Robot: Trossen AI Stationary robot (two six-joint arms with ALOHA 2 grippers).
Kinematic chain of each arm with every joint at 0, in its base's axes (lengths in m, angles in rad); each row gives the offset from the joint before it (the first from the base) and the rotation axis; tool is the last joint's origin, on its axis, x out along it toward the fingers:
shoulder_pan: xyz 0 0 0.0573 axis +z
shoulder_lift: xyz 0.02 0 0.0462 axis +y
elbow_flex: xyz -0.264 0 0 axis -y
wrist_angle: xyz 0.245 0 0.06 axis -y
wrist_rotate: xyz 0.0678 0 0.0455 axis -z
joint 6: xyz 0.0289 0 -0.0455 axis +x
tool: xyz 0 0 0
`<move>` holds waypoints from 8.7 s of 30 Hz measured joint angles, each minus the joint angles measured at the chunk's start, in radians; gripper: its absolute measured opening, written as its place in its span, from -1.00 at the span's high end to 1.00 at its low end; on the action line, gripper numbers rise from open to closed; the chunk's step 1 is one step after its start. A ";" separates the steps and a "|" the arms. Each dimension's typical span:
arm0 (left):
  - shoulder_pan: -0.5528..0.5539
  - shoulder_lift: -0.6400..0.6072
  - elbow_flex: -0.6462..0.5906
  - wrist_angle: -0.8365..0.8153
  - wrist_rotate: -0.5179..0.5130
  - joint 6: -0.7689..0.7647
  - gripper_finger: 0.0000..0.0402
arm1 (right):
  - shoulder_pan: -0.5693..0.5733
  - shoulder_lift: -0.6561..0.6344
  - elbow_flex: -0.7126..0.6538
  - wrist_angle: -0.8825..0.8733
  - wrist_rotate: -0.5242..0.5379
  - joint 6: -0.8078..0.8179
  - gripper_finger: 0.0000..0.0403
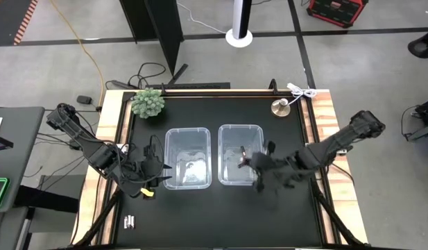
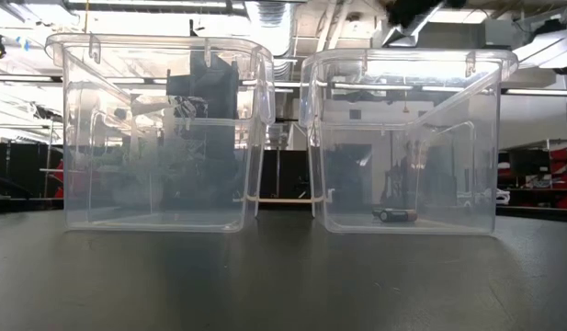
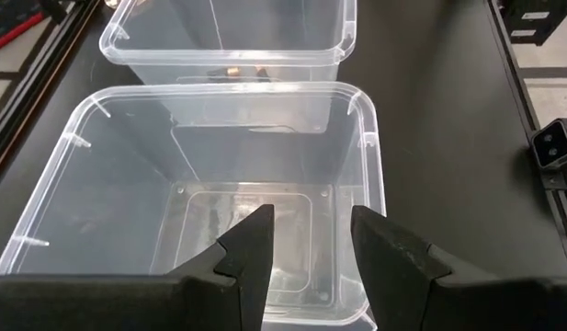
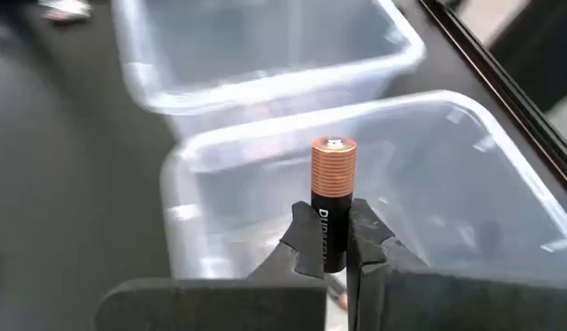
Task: Sort batteries
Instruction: Put the brown battery into the right transparent bin, then put the right silver battery into the left transparent bin, then put the top silver battery into the left transparent bin
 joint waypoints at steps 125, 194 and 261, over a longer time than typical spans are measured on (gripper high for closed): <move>-0.360 0.644 -0.087 -0.083 0.593 -0.887 0.68 | -0.108 0.027 0.000 0.253 -0.005 -0.440 -0.37; 0.296 0.475 0.305 -0.177 0.002 -0.086 0.82 | -0.059 0.027 0.000 0.313 -0.004 -0.464 -0.37; -0.360 0.483 -0.024 -0.134 0.780 -1.663 -0.22 | -0.007 0.032 0.000 0.446 0.067 -0.607 -0.37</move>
